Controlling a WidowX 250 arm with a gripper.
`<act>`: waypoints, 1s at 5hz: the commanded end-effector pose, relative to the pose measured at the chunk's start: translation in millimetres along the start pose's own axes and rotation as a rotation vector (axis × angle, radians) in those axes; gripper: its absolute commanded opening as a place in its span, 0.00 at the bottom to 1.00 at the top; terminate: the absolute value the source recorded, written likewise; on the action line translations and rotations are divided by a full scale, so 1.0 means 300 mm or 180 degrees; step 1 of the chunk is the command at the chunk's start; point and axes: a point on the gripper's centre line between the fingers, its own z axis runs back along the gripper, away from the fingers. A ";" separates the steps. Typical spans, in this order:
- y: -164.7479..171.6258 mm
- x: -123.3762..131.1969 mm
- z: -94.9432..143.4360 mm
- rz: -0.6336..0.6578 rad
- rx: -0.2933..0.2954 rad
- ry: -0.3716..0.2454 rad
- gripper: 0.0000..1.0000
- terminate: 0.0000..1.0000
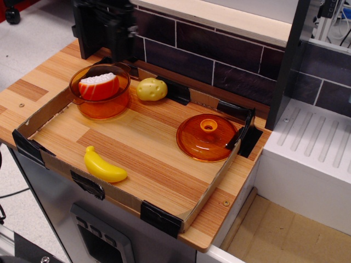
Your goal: Take sushi out of pot
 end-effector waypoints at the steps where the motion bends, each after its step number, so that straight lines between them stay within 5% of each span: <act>1: 0.103 0.046 0.008 -0.0717 0.0409 -0.0332 1.00 0.00; 5: 0.137 0.115 -0.218 -0.0559 0.0369 -0.0141 1.00 0.00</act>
